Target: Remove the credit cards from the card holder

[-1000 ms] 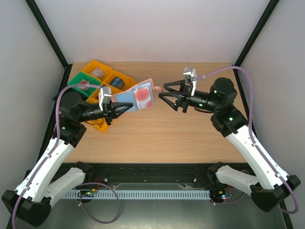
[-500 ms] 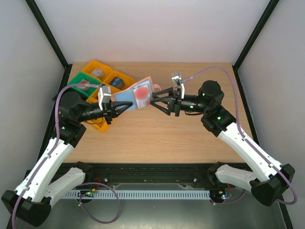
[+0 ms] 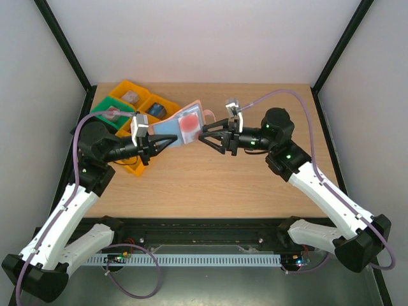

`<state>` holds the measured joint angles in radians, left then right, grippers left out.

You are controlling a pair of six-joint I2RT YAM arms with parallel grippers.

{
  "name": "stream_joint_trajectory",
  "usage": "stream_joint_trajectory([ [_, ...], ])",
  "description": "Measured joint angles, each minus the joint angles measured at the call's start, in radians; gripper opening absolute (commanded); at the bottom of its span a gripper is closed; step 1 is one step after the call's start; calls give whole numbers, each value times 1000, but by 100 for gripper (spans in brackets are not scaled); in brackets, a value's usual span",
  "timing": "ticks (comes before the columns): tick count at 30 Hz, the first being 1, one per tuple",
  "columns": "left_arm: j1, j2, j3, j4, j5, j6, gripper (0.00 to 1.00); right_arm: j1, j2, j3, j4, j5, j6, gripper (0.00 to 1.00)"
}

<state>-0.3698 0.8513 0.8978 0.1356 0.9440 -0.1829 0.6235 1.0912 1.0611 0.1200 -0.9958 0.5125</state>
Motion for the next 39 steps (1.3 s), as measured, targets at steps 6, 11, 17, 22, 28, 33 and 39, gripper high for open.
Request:
stream_joint_trajectory([
  [6,0,0,0,-2,-21,7,2,43,33,0,13,-23,13,39],
  [11,0,0,0,-16,-54,20,2,75,35,0,50,-43,37,39],
  [17,0,0,0,-24,-87,24,2,137,53,16,94,-29,65,44],
  [22,0,0,0,-22,-91,14,2,177,69,36,102,49,49,44],
  [28,0,1,-3,4,-86,-28,2,177,84,62,90,171,14,41],
  [33,1,12,-14,58,-84,-82,2,193,130,98,87,220,0,40],
  [39,11,19,-22,72,-90,-116,2,229,161,139,42,247,-54,41],
])
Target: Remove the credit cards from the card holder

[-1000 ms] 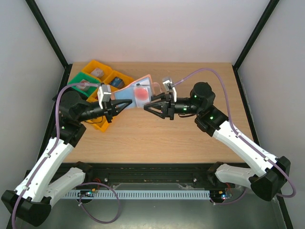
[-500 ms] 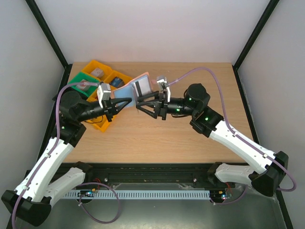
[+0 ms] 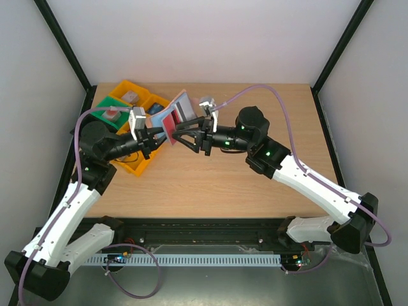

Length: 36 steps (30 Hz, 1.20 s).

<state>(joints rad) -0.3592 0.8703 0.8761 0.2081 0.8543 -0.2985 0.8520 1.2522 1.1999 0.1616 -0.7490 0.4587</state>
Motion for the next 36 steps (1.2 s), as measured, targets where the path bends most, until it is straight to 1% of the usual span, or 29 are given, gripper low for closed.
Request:
stream_joint_trajectory([
  [4,0,0,-9,19,1,-25,2,8,-6,10,-26,27,-34,43],
  [11,-1,-1,-25,64,29,-63,2,12,-65,7,-97,179,-98,43],
  [14,-2,-1,-27,77,39,-74,2,12,-76,8,-121,224,-113,46],
  [16,-2,-2,-27,86,47,-79,2,12,-76,8,-136,245,-120,48],
  [19,-2,-5,-27,94,55,-84,2,12,-68,10,-150,251,-124,48],
  [21,-2,-6,-28,97,60,-87,2,12,-55,16,-154,230,-124,43],
  [25,-1,-7,-38,97,57,-97,2,12,-21,23,-149,177,-110,26],
  [28,-1,-6,-52,97,50,-110,2,12,-2,24,-119,135,-80,16],
  [30,0,-7,-57,98,45,-116,2,10,10,24,-90,108,-56,12],
  [32,1,-7,-57,99,37,-120,2,5,13,24,-67,85,-35,3],
  [36,2,-8,-59,99,21,-122,2,7,8,24,-27,39,-9,2],
])
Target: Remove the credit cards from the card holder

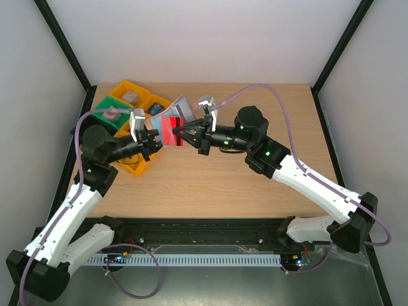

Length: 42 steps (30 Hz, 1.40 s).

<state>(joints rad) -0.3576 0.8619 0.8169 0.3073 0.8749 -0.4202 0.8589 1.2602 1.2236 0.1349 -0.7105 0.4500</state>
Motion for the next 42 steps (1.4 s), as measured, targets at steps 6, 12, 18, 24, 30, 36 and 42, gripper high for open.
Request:
stream_joint_trajectory([
  [6,-2,-8,-6,-5,-4,9,2,-16,-26,-22,-2,-10,8,1],
  [12,-1,-21,-60,-23,-13,11,2,-137,-97,-41,-90,13,1,2],
  [18,-1,-19,-123,-44,-12,13,2,-227,-143,-41,-200,37,-32,2],
  [24,-12,32,-202,-42,-11,20,2,-267,-156,-17,-279,37,-63,2],
  [30,-51,200,-258,44,6,11,2,-272,-159,32,-344,40,-103,2],
  [36,-105,418,-280,162,16,8,2,-272,-186,26,-399,61,-131,2],
  [42,-113,656,-263,227,39,12,2,-285,-146,18,-428,48,-174,2],
])
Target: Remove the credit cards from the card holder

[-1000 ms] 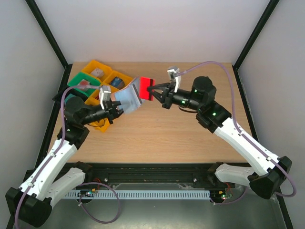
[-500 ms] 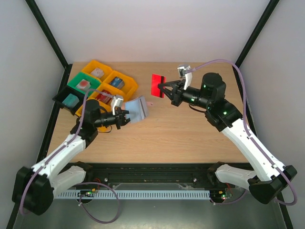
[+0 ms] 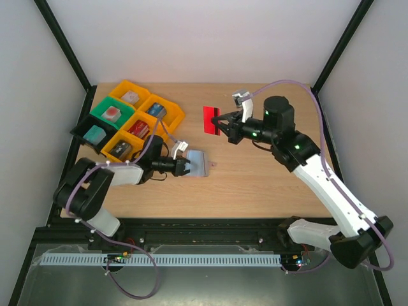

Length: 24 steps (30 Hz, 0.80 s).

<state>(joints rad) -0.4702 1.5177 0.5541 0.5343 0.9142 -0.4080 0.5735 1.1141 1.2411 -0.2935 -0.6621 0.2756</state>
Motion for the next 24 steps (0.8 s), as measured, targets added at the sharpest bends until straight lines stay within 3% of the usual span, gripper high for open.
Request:
stream_joint_trajectory([
  [3,0,117,49,15,24,5,2,-23,71,27,-21,-26,-22,2],
  [4,0,156,72,21,28,8,7,-37,103,41,-24,-40,-29,2],
  [5,0,180,88,22,30,10,20,-49,126,48,-25,-48,-32,2],
  [7,0,230,126,21,31,24,61,-79,166,56,-29,-77,-36,2],
  [10,11,289,183,12,9,29,77,-112,201,60,-30,-115,-37,2],
  [18,141,253,180,-55,-61,99,85,-148,319,190,-40,-180,-40,2],
  [24,162,-24,133,-232,-52,275,90,-148,343,236,-26,-242,-15,2],
])
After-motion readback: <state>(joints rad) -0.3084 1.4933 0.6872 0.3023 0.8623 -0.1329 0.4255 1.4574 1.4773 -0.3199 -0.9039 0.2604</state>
